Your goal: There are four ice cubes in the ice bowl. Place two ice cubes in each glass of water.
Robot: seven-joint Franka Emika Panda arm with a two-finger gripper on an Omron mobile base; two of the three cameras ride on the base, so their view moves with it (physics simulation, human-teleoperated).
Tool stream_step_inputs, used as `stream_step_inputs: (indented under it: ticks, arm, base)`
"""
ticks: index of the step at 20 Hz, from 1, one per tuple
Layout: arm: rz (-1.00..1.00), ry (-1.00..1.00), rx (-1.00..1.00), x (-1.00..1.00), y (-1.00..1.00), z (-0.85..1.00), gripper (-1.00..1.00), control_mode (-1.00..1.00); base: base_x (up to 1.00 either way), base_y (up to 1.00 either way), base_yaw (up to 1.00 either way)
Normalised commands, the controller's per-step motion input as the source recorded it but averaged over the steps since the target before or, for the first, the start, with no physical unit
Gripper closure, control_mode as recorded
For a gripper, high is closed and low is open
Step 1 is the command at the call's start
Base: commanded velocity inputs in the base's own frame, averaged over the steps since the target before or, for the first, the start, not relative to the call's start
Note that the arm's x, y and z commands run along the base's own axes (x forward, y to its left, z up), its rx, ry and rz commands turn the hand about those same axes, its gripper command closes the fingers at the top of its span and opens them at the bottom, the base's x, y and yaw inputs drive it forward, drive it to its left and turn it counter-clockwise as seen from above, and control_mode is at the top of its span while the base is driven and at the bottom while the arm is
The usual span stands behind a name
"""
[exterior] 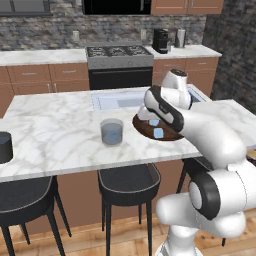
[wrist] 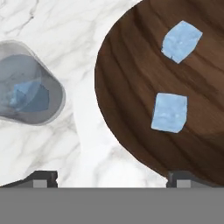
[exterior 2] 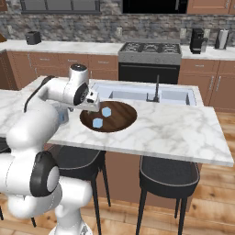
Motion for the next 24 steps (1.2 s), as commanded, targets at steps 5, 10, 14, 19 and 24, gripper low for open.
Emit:
stream_step_inputs:
  ticks: [5,10,14,19,24]
  arm:
    - [-0.02,0.24,-0.11,0.49,-0.29,-0.19,-1.00,-1.00]
    - [0.00,0.10,-0.22,0.31,0.05,-0.31,-1.00,-1.00]
    - [-0.01,-0.02,-0.04,0.03,-0.35,-0.01,-1.00,-1.00]
    - [-0.03,0.00,0.00,0.08,-0.17,-0.02,-1.00,-1.00]
    - [-0.08,0.00,0.00,0.12,0.00,-0.20,-1.00,-1.00]
  base:
    - [0.00,0.00,0.00]
    - [0.00,0.00,0.00]
    - [0.00,0.00,0.00]
    - [0.00,0.00,0.00]
    - [0.00,0.00,0.00]
